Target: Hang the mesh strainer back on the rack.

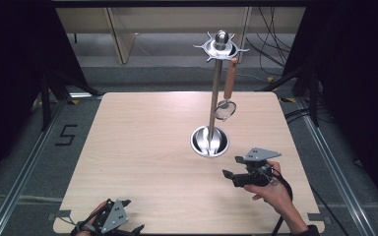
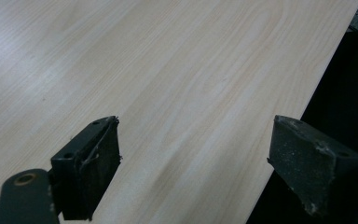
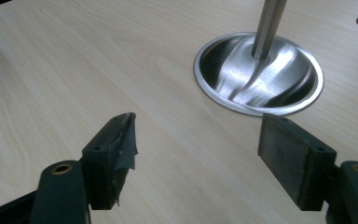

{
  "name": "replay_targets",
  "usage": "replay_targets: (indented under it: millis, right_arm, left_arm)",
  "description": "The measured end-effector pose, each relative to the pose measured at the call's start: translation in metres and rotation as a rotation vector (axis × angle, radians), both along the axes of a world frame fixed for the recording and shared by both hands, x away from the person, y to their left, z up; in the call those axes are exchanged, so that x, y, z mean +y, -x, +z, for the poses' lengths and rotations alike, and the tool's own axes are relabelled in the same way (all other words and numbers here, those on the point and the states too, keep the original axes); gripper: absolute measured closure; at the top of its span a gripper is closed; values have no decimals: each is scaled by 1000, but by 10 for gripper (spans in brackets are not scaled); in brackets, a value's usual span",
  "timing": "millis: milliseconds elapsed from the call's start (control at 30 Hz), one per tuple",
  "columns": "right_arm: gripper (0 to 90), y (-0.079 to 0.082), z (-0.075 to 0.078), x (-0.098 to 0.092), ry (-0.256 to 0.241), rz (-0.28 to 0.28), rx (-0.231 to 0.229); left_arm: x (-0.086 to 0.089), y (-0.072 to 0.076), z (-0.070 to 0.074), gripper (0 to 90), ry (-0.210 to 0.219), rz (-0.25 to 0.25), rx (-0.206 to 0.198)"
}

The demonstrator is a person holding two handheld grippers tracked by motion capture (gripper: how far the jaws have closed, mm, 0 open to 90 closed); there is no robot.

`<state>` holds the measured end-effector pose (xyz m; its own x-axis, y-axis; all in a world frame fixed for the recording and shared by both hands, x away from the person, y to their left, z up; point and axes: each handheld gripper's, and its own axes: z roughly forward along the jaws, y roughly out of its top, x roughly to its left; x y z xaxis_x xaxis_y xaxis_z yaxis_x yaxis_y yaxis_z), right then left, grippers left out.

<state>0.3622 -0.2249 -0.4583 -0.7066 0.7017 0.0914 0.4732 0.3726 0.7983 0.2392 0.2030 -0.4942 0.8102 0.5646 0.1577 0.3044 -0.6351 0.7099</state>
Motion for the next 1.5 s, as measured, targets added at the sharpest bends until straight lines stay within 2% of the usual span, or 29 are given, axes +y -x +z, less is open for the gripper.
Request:
replay_targets:
  millis: [133,233,267,300,333,533,600,800,833,867,900,967,1133,1267,1300,1400,1433,1500]
  right_arm:
    - [263,1,-4,0,-4,36,7]
    - [242,6,-6,1,-8,26,22]
    - [236,5,-7,0,3,32,16]
    - [232,6,-8,0,10,37,23]
    - [228,7,-9,1,14,36,9]
    - [177,14,-17,2,18,28,39]
    - [174,13,-18,1,25,43,33]
    - [179,19,-21,0,36,39,35]
    - [180,20,-22,1,25,34,41]
    - [181,21,-22,0,36,27,30]
    - [181,21,-22,0,38,48,27]
    - [181,24,-22,-1,39,23,32]
    - [183,29,-23,-1,42,25,27]
    - [187,33,-23,-1,57,28,29]
    - [187,33,-24,-1,67,47,21]
    - [187,35,-25,0,71,35,11]
    - [188,36,-25,0,65,28,25]
    - [188,36,-25,0,83,39,0]
  left_arm:
    - [0,0,0,157,0,0,0]
    - [0,0,0,157,-1,1,0]
    - [0,0,0,157,-18,3,-5]
    - [0,0,0,157,-17,3,-7]
    - [0,0,0,157,-16,3,-7]
    - [0,0,0,157,-17,2,-5]
    - [0,0,0,157,-16,3,-5]
    - [0,0,0,157,-19,4,-8]
    - [0,0,0,157,-18,3,-6]
    - [0,0,0,158,-21,3,-7]
    - [0,0,0,157,-20,3,-6]
    - [0,0,0,157,-18,3,-5]
    - [1,-1,1,157,-34,4,-18]
    - [0,0,0,158,-20,2,-7]
    - [0,0,0,158,-19,3,-5]
    - [0,0,0,158,-19,3,-6]
    - [0,0,0,158,-18,4,-5]
    - [1,-1,0,158,-33,3,-11]
